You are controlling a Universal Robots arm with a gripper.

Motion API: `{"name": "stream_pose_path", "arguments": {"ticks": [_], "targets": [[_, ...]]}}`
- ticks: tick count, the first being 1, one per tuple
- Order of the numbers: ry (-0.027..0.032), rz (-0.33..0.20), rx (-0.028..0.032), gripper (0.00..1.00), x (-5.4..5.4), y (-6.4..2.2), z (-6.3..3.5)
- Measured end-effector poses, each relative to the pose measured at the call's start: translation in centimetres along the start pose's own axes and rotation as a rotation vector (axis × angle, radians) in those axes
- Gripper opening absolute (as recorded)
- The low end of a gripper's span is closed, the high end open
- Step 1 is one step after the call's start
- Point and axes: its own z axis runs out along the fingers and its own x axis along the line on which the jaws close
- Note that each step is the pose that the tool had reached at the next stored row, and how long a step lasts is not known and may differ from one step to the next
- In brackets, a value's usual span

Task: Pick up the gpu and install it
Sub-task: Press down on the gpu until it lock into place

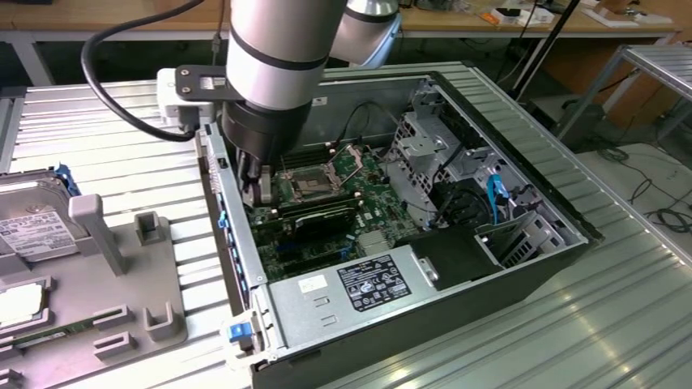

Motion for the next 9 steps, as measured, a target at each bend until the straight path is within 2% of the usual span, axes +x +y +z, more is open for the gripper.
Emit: {"name": "stream_pose_path", "arguments": {"ticks": [2,4,5,9], "targets": [[-0.0003,0.000,0.0019,0.11,0.12,-0.01,0.03],[-0.0008,-0.001,0.0088,0.11,0.14,-0.03,0.18],[-0.0014,-0.002,0.0159,0.11,0.17,-0.06,0.36],[-0.0016,-0.002,0.0176,0.11,0.18,0.00,0.40]]}}
